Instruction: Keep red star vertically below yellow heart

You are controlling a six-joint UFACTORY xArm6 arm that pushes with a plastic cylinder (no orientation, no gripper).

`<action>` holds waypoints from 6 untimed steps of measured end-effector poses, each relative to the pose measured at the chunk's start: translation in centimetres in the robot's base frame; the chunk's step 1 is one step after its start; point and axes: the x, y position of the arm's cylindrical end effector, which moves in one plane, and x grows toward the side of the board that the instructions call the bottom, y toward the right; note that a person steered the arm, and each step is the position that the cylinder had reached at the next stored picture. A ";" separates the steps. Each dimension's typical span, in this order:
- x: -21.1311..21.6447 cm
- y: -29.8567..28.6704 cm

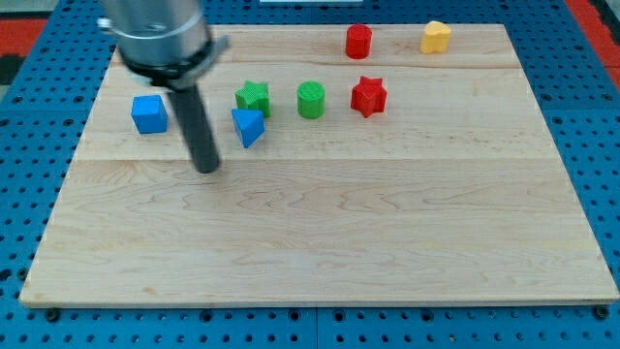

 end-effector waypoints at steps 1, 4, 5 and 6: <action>-1.5 6.6; -8.7 13.0; -11.5 14.1; -12.3 14.2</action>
